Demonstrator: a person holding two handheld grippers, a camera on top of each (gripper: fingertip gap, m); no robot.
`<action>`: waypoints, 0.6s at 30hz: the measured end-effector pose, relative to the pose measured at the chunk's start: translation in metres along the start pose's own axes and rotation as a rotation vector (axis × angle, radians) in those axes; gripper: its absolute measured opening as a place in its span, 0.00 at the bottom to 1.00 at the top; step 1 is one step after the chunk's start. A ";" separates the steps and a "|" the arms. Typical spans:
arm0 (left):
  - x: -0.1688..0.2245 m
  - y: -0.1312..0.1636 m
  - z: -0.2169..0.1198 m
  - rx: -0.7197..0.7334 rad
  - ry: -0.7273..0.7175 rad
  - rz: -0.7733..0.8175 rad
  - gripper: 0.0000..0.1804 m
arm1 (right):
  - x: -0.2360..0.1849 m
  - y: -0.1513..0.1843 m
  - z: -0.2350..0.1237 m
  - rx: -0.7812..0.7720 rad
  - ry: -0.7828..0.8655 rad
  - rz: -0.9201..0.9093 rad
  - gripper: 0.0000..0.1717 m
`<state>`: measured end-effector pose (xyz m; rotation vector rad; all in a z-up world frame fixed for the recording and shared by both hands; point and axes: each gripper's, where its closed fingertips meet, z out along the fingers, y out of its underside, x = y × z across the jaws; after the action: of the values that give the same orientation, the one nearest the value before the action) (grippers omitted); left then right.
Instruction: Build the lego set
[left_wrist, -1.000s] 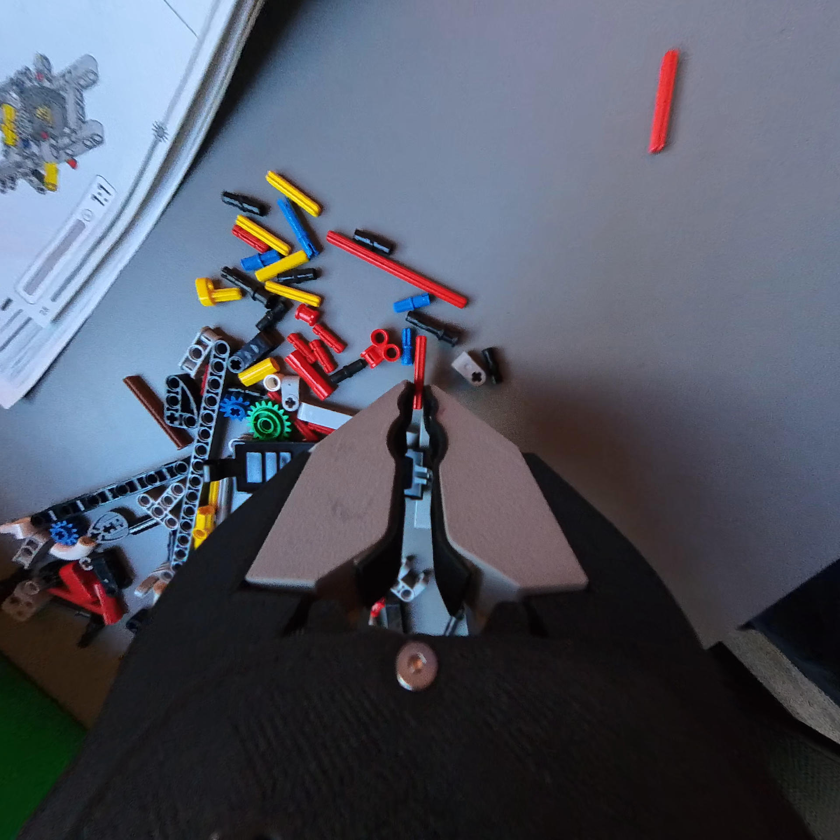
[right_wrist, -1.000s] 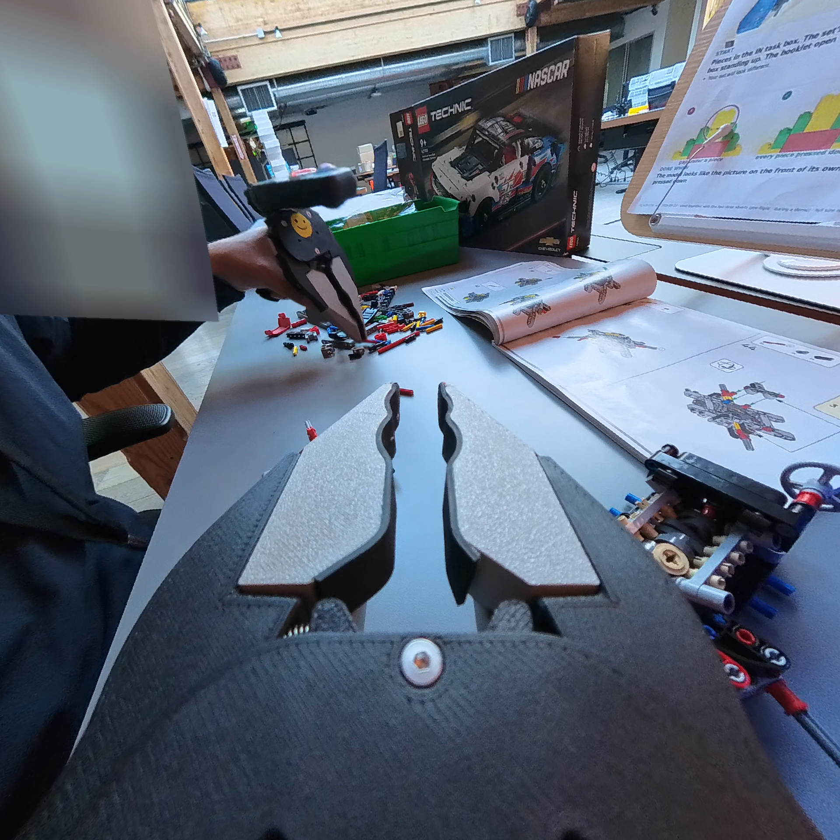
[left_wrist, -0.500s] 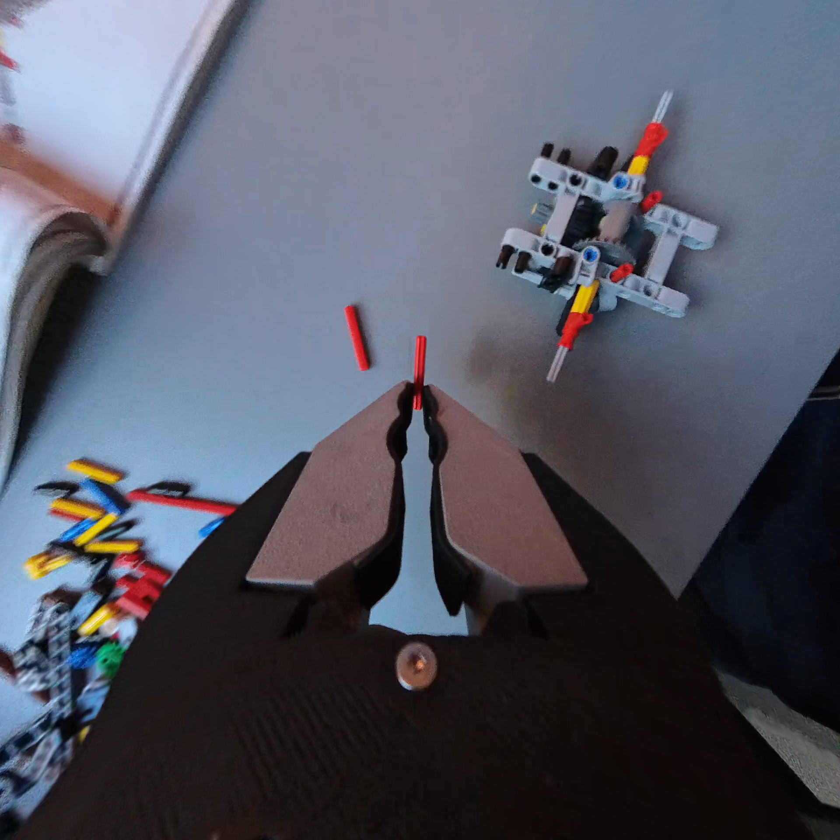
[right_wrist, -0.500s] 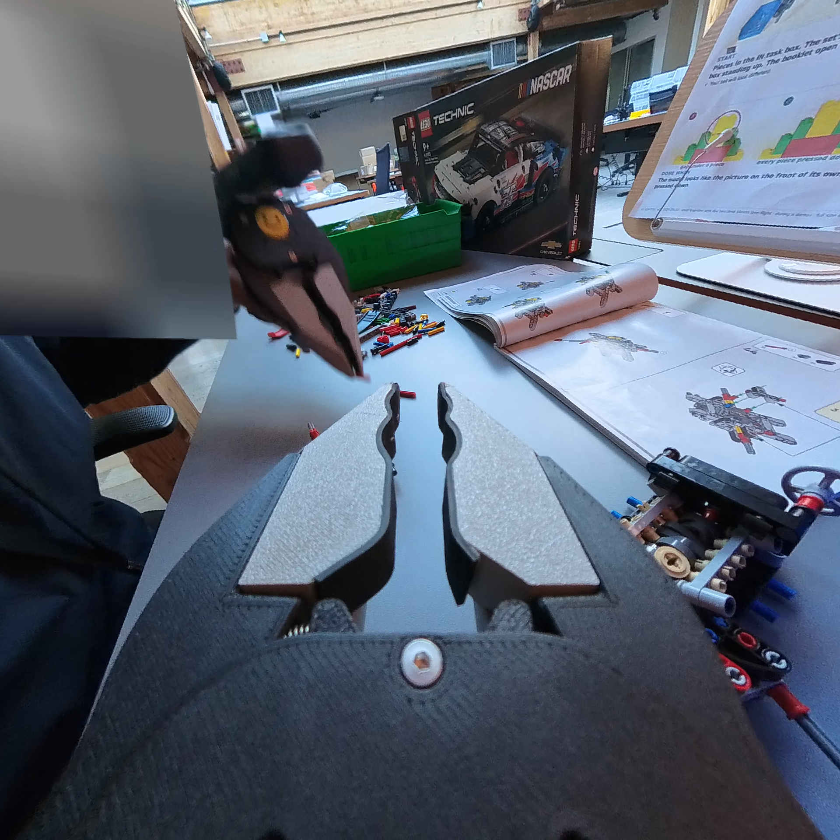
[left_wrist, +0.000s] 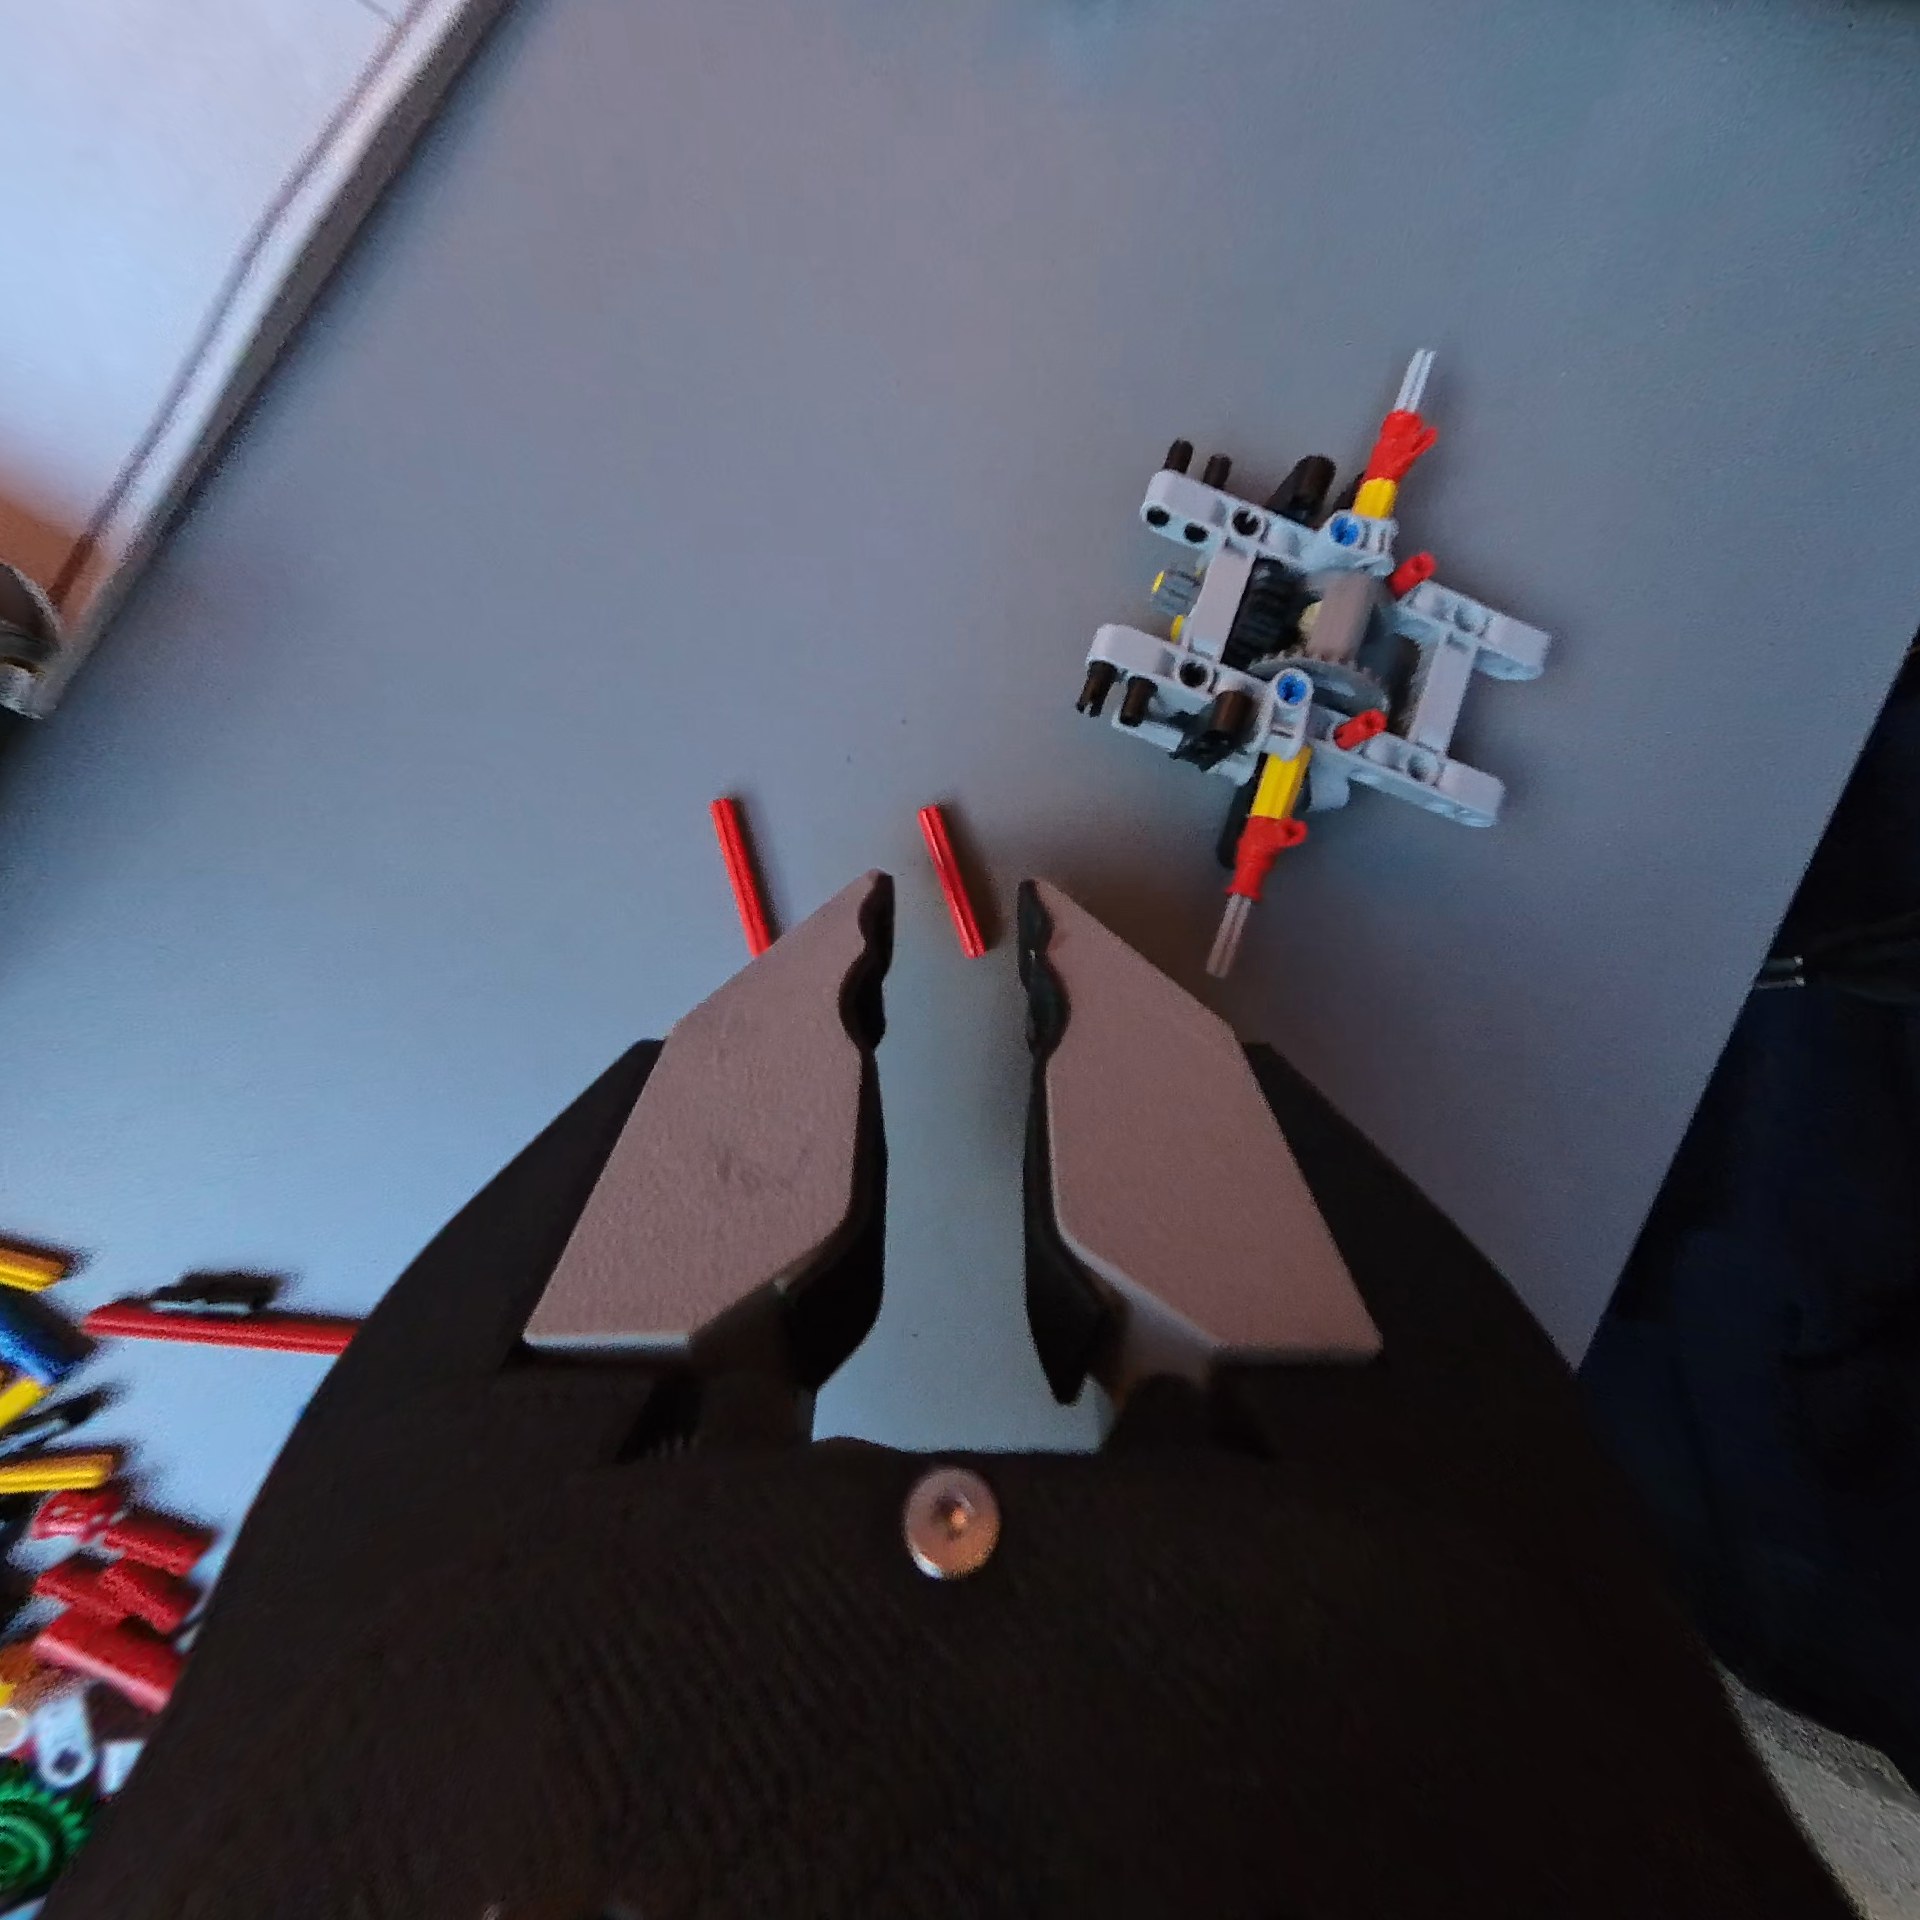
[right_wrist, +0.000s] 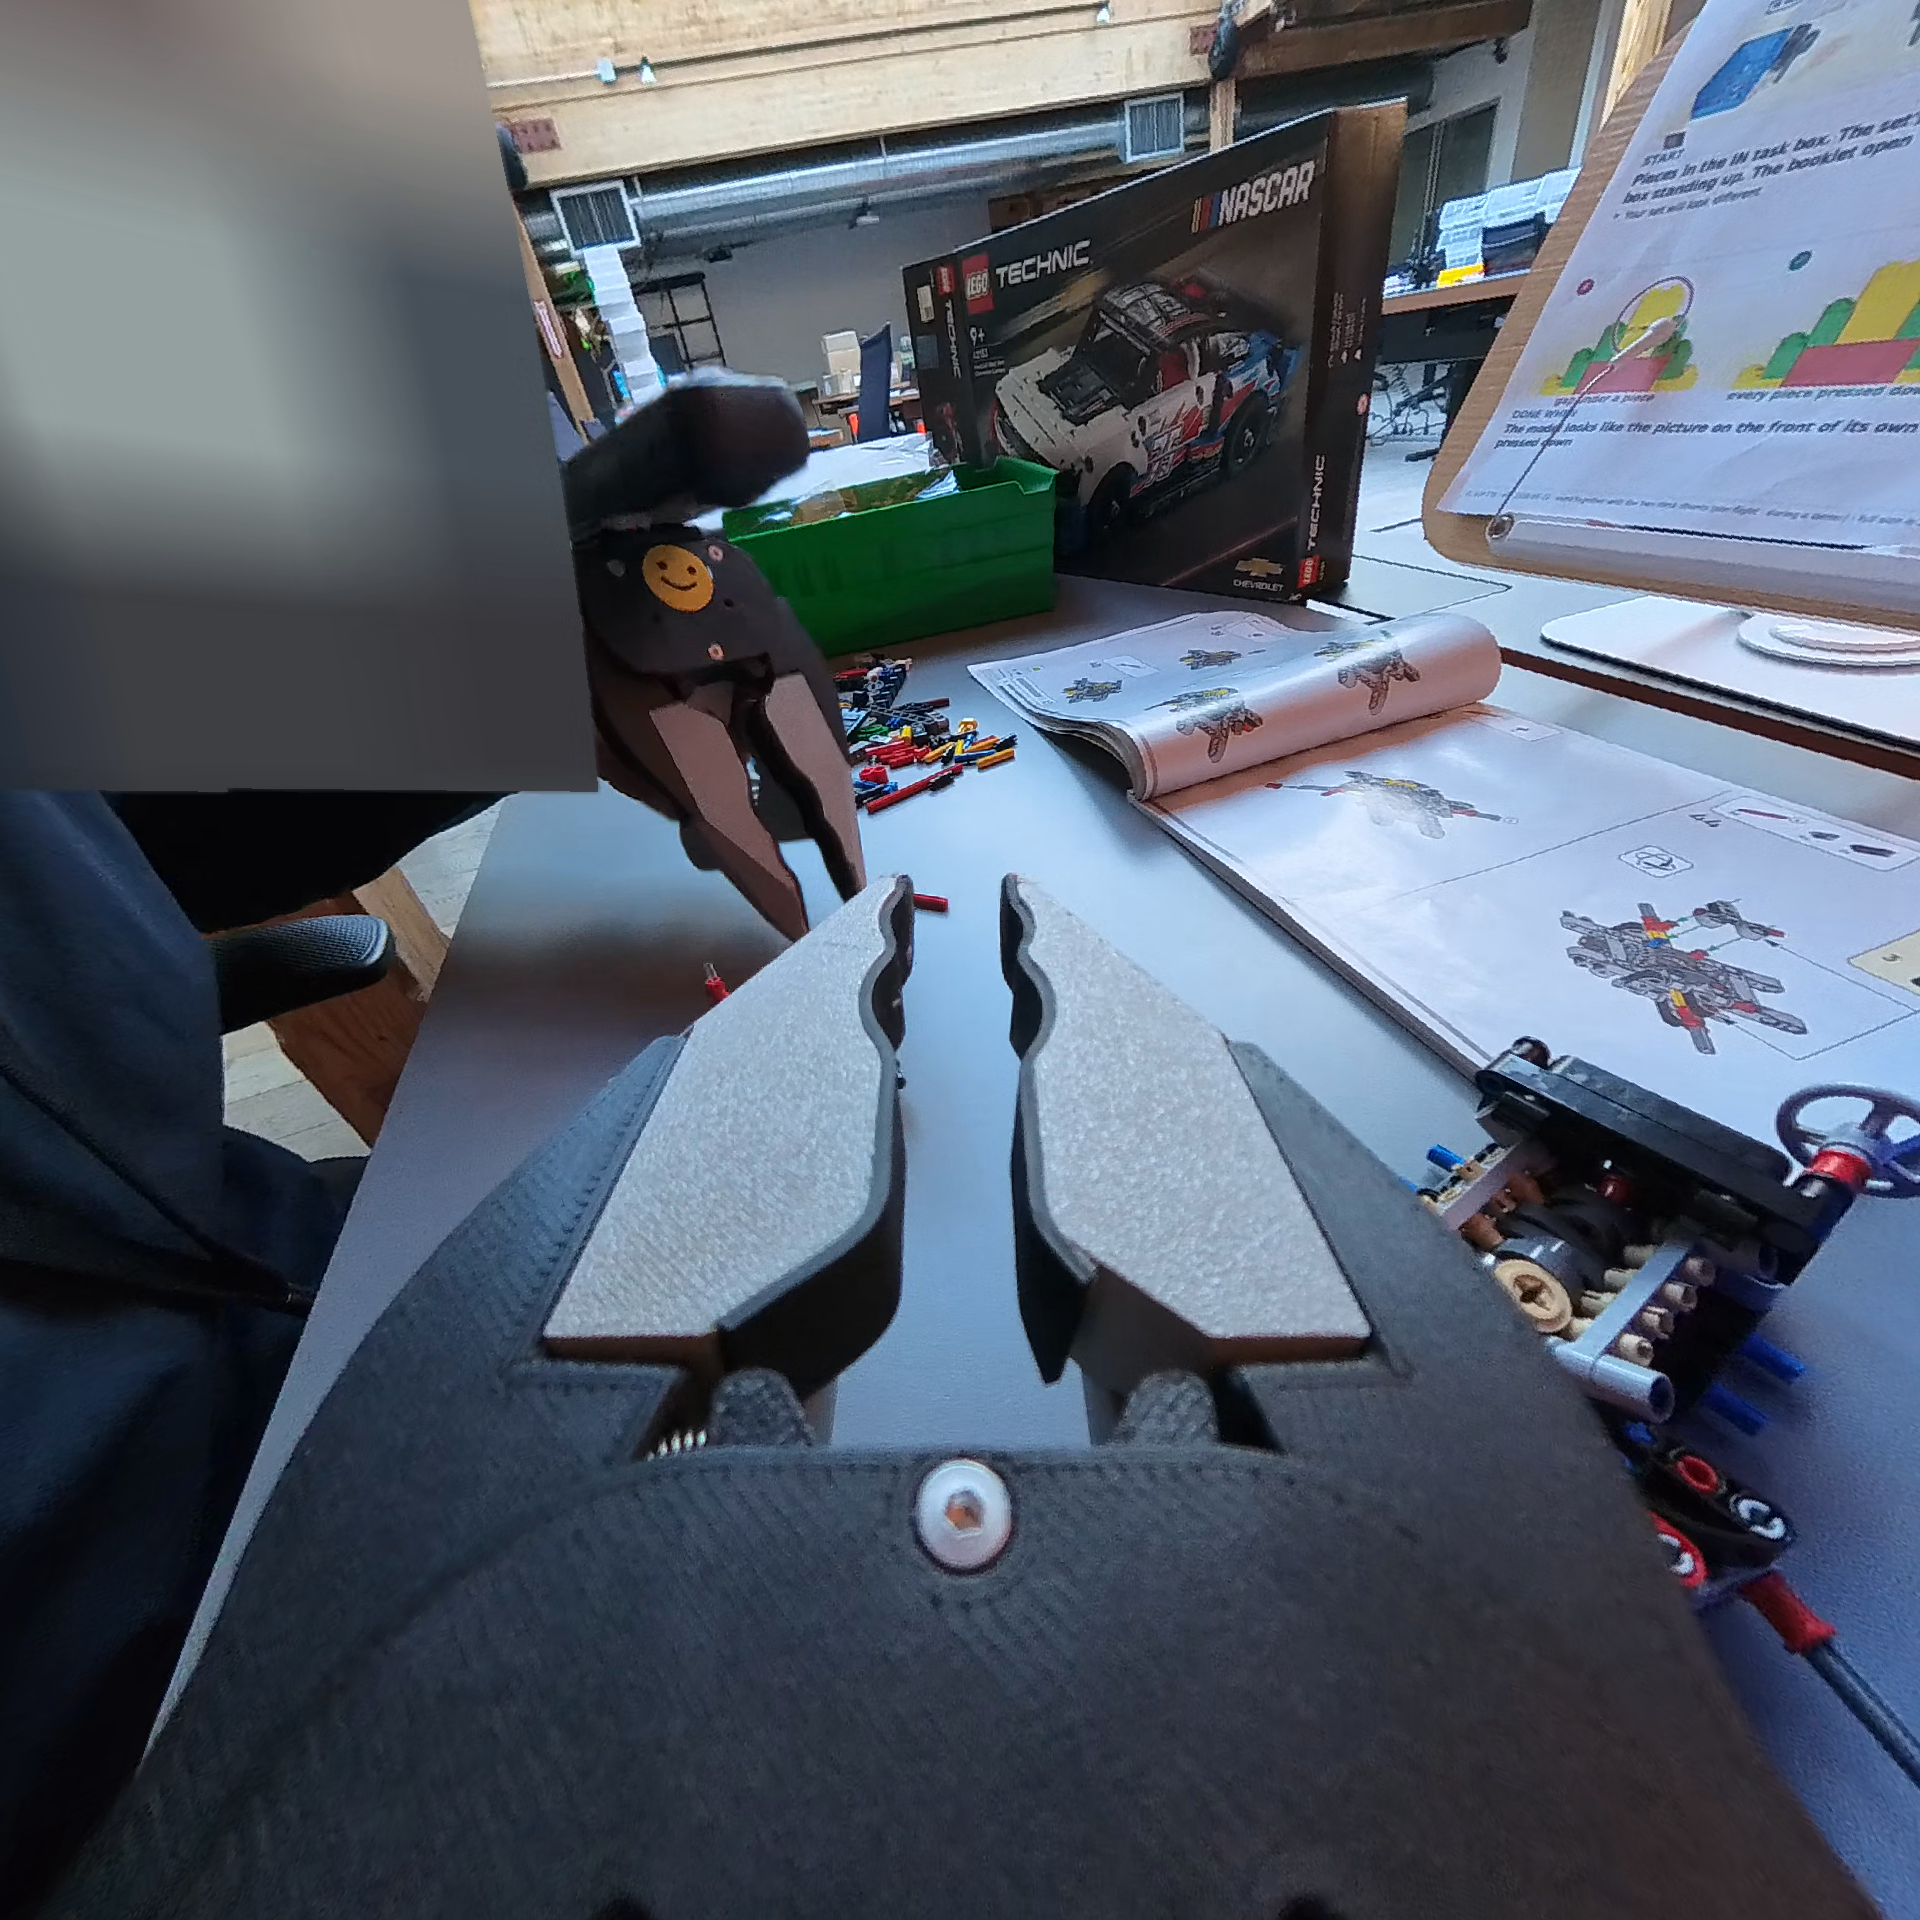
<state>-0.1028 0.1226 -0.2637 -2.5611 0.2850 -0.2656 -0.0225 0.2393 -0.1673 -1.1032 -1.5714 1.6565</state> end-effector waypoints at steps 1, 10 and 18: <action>-0.003 -0.004 -0.004 0.025 -0.004 0.007 0.12 | 0.000 0.000 0.000 -0.001 0.001 0.000 0.08; -0.061 -0.089 -0.054 0.539 -0.121 -0.026 0.14 | 0.017 -0.006 -0.003 -0.010 0.133 -0.099 0.15; -0.053 -0.088 -0.032 0.588 -0.109 0.050 0.15 | 0.084 0.026 -0.034 -0.323 0.694 -0.204 0.36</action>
<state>-0.1484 0.1928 -0.1963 -1.9769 0.1935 -0.1597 -0.0301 0.3252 -0.2057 -1.4255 -1.4309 0.7648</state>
